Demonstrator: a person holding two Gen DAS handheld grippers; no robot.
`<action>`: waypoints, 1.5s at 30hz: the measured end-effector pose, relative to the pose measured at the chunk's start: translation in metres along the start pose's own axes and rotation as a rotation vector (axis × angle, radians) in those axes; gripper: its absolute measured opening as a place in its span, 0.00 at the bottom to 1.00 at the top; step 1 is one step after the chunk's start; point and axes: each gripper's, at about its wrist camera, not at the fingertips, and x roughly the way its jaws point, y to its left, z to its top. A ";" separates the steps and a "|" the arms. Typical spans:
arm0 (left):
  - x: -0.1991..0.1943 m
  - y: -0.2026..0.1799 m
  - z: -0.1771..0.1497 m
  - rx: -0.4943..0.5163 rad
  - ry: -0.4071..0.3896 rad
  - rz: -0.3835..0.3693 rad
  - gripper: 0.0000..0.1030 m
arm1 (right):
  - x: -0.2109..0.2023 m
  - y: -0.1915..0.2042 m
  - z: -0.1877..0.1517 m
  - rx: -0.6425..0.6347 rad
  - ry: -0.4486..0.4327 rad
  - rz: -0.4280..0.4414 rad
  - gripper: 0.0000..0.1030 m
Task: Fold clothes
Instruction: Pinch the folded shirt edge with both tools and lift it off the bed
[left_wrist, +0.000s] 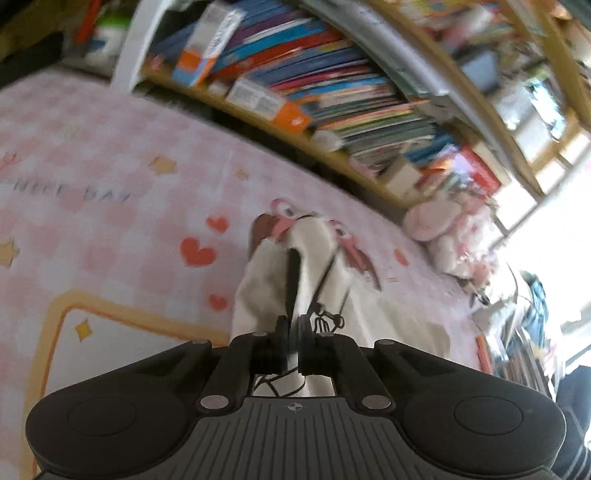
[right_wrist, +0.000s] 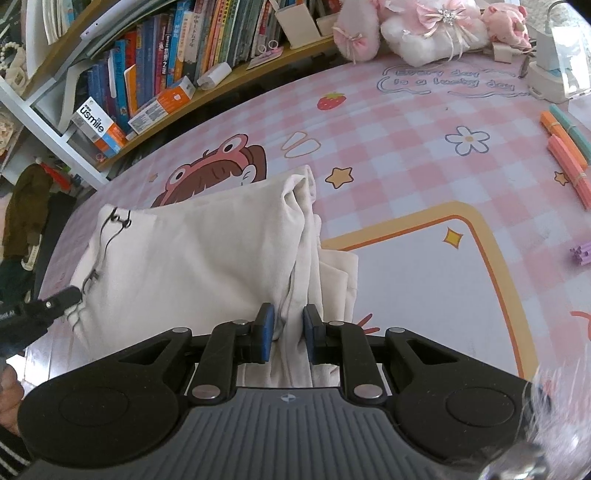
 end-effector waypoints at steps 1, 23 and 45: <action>0.007 0.006 0.000 -0.026 0.028 0.019 0.04 | 0.000 0.000 0.000 -0.003 0.003 0.005 0.16; 0.017 0.010 -0.004 -0.006 0.081 0.168 0.66 | 0.001 -0.032 0.008 0.215 0.125 0.113 0.55; -0.001 -0.034 -0.023 0.040 0.089 0.134 0.18 | -0.024 0.004 -0.002 -0.174 0.014 0.051 0.18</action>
